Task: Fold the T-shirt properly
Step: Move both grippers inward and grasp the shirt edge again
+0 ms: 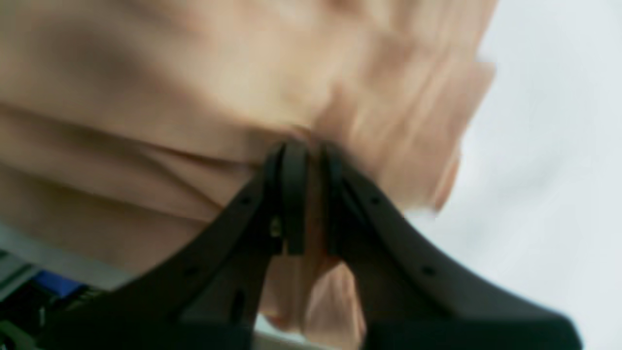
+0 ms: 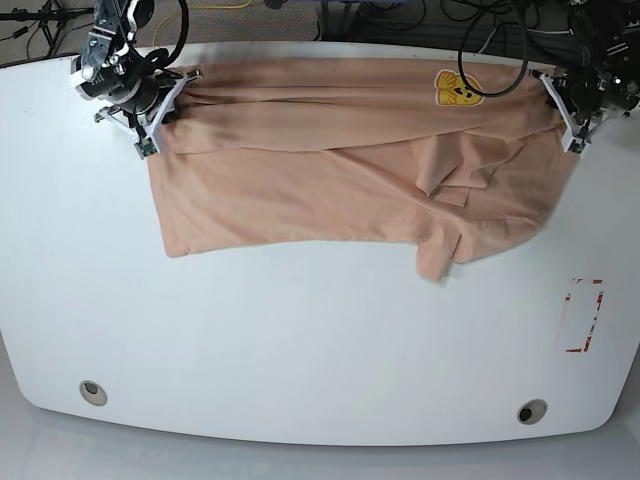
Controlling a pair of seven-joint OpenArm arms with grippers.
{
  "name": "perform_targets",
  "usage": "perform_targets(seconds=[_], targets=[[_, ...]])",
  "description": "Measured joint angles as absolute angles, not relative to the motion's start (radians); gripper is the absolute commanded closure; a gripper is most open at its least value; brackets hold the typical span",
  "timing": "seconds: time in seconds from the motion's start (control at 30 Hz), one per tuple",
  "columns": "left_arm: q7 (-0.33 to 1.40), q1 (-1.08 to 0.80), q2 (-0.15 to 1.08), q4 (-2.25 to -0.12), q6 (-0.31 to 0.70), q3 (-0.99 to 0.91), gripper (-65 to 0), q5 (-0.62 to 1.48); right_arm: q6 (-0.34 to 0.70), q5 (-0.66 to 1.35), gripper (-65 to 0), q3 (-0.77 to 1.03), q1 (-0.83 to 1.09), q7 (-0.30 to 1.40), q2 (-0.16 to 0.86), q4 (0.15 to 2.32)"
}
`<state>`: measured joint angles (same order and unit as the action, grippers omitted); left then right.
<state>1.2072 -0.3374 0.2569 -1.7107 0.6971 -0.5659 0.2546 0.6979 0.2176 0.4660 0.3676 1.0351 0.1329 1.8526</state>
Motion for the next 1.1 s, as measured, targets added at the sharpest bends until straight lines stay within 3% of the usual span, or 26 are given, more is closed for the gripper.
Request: perform_targets(seconds=[0.37, 0.77, 0.87, 1.1], targets=[[1.196, -0.235, 0.274, -1.671, 0.694, -0.434, -11.4, 0.227, 0.711, 0.215, -4.9, 0.466, 0.258, 0.834, 0.21, 1.643], [1.203, -0.121, 0.253, -1.658, 0.697, -0.299, -12.2, 0.244, 0.707, 0.173, -5.2, 0.467, 0.158, 0.863, 0.305, 1.567], [1.212, -0.11, 0.255, -1.655, 0.698, -0.298, -16.1, 0.244, 0.699, 0.147, -10.6, 0.467, 0.162, 0.937, 0.304, 1.614], [1.245, -0.086, 0.259, -1.657, 0.697, -0.301, -21.0, 0.236, 0.7, 0.141, -32.0, 0.466, 0.159, 1.027, 0.297, 1.756]])
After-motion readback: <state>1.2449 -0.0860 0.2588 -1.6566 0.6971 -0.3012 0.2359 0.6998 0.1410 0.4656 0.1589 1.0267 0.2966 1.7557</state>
